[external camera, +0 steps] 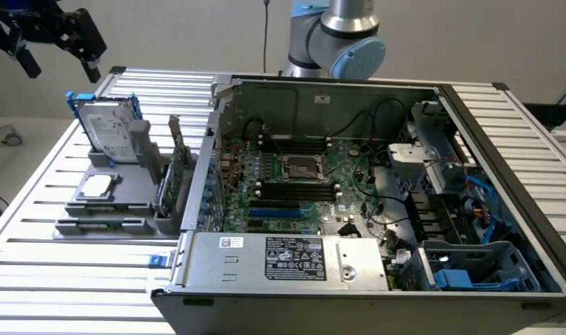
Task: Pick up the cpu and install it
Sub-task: 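Pick up the cpu and move it towards the insertion slot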
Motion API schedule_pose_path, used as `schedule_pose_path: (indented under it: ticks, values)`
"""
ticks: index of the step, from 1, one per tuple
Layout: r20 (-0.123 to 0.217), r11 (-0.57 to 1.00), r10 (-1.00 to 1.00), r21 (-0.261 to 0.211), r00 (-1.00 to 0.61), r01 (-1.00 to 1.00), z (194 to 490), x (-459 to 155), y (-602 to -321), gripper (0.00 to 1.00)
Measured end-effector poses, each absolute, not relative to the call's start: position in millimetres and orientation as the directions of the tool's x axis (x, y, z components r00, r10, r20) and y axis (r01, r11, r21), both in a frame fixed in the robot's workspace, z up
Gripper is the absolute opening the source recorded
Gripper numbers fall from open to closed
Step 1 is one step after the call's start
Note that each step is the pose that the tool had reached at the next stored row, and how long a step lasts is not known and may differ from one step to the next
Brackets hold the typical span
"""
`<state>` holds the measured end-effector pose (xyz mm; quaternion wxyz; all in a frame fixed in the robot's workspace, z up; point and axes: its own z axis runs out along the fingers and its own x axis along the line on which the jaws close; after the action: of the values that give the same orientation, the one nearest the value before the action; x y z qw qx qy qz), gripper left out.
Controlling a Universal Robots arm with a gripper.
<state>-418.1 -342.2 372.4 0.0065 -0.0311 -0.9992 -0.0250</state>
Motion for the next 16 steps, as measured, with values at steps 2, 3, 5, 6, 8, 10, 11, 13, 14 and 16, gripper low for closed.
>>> schedule_pose_path:
  ticks: [2,3,5,6,8,10,11,13,14,16]
  values:
    - [0.014,0.997,0.062,0.050,-0.998,0.062,372.4,-418.1,-342.2,1.00]
    - [0.015,0.997,0.062,0.049,-0.998,0.062,372.4,-418.1,-342.2,1.00]
    - [0.015,0.997,0.062,0.049,-0.998,0.062,372.4,-418.1,-342.2,1.00]
    - [0.015,0.997,0.062,0.049,-0.998,0.062,372.4,-418.1,-342.2,1.00]
    - [0.015,0.997,0.062,0.049,-0.998,0.062,372.4,-418.1,-342.1,0.93]
    - [0.015,0.997,0.062,0.049,-0.998,0.062,372.4,-418.1,-342.1,0.65]
    - [0.015,0.997,0.062,0.050,-0.998,0.062,372.4,-418.1,-342.1,0.51]
    - [0.015,0.997,0.062,0.049,-0.998,0.062,372.4,-418.1,-342.1,0.38]
    - [0.015,0.997,0.062,0.049,-0.998,0.062,372.4,-418.1,-342.1,0.25]
    - [0.015,0.997,0.062,0.049,-0.998,0.062,372.4,-418.1,-342.0,0.12]
